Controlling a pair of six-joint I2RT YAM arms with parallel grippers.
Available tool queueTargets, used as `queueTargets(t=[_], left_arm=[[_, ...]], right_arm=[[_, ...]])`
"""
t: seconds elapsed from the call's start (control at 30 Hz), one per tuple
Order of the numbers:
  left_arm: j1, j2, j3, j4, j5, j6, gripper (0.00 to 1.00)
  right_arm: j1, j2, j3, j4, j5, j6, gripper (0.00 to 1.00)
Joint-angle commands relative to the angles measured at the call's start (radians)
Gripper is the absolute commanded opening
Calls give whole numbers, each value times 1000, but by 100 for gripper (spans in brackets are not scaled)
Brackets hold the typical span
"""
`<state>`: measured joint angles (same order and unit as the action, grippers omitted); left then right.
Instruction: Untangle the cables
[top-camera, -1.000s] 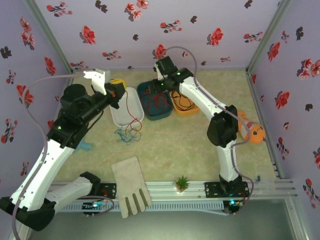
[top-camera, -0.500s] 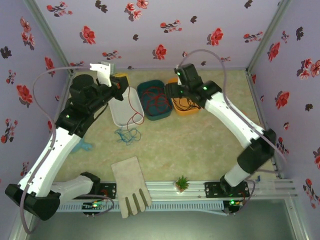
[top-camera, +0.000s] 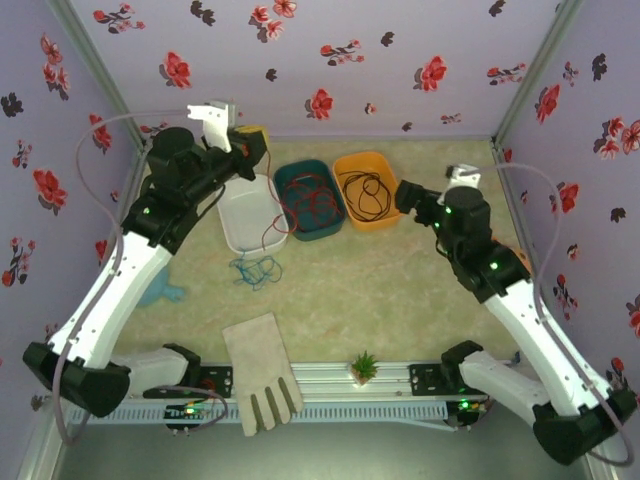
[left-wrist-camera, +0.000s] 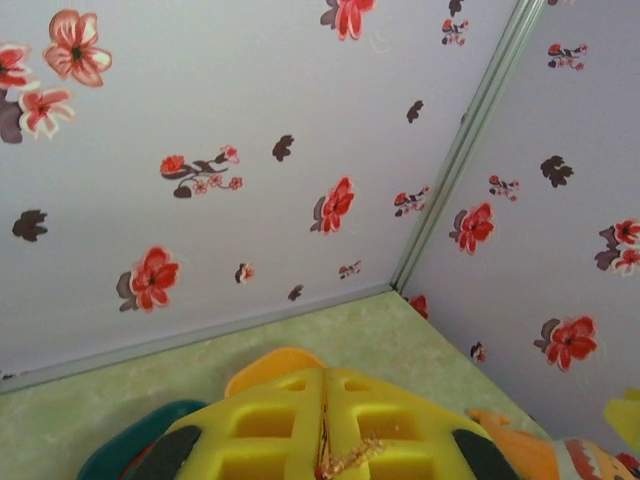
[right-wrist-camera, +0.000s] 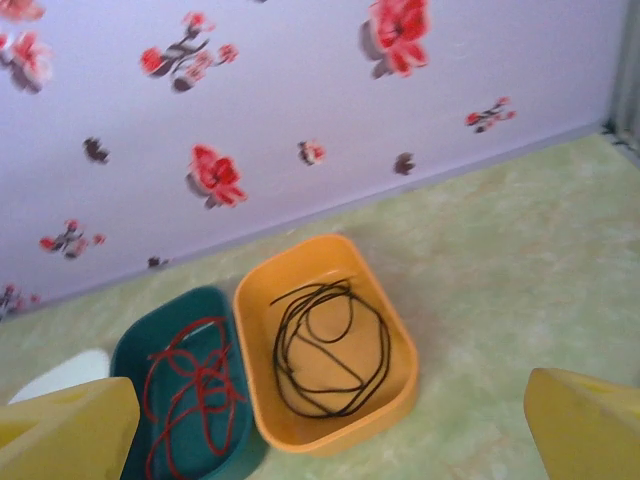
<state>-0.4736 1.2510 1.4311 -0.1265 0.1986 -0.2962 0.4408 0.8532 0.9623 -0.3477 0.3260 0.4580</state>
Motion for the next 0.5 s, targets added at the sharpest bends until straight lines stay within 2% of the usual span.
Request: queueTargets(t=[0.0, 0.23, 0.47], left_arm=[[26, 69, 85, 65, 30, 40, 0], [90, 247, 192, 133, 121, 3, 0], [102, 402, 311, 108, 168, -3, 0]], right_arm=[[-16, -32, -15, 50, 62, 26, 99], [-42, -19, 3, -28, 83, 10, 99], [-84, -9, -44, -35, 69, 50, 99]])
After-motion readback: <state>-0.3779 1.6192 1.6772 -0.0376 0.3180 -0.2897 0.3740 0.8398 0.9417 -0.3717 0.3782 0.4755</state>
